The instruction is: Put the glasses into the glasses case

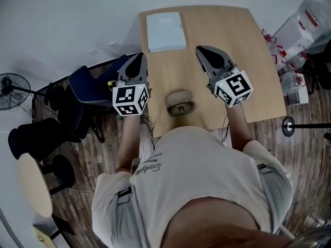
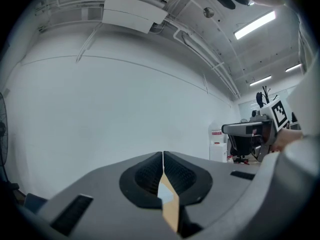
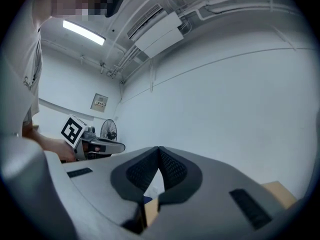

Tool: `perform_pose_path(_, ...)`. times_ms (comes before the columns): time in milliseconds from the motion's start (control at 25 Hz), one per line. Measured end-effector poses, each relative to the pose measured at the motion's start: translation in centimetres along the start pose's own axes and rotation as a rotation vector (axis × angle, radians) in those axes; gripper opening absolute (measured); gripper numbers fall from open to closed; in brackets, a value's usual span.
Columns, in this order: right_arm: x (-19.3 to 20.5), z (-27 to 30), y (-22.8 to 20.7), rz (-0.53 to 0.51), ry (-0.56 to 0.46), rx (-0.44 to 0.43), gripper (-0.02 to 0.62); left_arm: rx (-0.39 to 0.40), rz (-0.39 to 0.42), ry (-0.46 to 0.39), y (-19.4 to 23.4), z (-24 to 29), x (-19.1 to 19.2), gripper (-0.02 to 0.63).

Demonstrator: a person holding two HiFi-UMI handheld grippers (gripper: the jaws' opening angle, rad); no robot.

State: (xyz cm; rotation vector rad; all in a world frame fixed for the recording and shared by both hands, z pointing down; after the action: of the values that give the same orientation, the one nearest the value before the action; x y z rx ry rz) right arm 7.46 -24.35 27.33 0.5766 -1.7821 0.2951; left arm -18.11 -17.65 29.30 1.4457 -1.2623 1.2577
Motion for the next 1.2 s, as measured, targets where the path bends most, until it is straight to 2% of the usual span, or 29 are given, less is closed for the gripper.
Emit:
perform_pose_path(200, 0.5, -0.4, -0.4, 0.038, 0.004, 0.044, -0.005, 0.021, -0.001, 0.018, 0.0, 0.0, 0.4, 0.017)
perform_pose_path(440, 0.8, -0.6, 0.0, 0.048, 0.016, 0.032, -0.005, 0.022, -0.023, 0.02, 0.0, -0.4, 0.9, 0.017)
perform_pose_path(600, 1.1, -0.6, 0.7, 0.05, 0.023, 0.025, -0.005, 0.024, -0.074, 0.027, 0.3, -0.9, 1.3, 0.017)
perform_pose_path(1200, 1.5, -1.3, 0.8, 0.045, 0.066, 0.03, -0.005, 0.028, -0.111, 0.07, 0.1, -1.7, 3.2, 0.017)
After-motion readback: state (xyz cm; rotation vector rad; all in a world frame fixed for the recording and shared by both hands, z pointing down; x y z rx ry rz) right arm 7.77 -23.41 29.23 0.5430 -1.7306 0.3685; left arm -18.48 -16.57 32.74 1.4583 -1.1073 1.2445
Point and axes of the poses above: the fingertips, and each gripper's own axes: z forward along the fingers, y to its left, x out of its underside, the point moved 8 cm from there along -z, backward along the fingers, and after that the axes turned 12 degrees about -y, right-handed, at the moved point
